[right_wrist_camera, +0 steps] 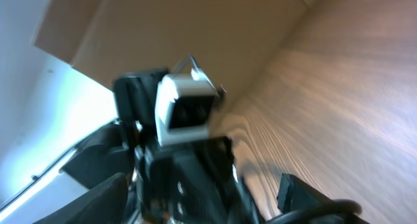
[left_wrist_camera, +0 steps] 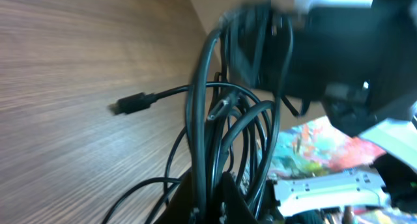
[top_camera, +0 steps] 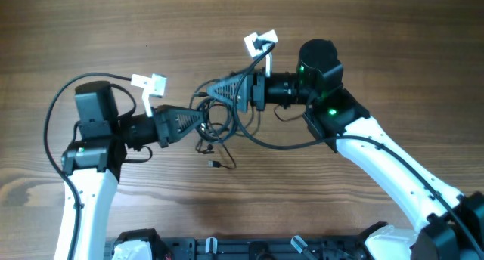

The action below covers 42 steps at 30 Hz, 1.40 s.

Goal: Untangle cables

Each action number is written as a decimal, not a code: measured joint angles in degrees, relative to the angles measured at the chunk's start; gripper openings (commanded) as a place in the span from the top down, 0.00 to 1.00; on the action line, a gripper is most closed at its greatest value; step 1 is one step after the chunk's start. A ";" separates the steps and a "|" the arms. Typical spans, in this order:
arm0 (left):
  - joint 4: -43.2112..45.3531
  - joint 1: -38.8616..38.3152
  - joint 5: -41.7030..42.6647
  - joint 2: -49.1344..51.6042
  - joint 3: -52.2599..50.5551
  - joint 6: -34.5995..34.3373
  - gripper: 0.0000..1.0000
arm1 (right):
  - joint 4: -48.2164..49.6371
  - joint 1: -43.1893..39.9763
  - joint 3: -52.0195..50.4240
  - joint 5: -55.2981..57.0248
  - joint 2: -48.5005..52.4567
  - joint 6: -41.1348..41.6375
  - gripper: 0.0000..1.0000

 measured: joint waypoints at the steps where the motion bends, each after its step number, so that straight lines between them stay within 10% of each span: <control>1: -0.07 -1.09 -0.17 0.00 0.00 0.02 0.96 | 3.02 0.00 0.00 0.04 0.26 1.20 0.24; 17: -4.11 -16.79 -9.14 0.00 0.02 3.65 0.96 | 20.50 -11.17 -0.20 0.31 0.46 4.59 0.17; 29: -8.96 -23.56 -9.90 0.00 0.09 9.66 0.96 | 9.20 -32.22 -0.22 10.58 0.50 -10.23 0.17; 42: 2.47 -23.32 -9.84 0.00 0.02 9.46 0.96 | -20.70 -35.08 -0.22 -0.17 0.57 -25.33 0.05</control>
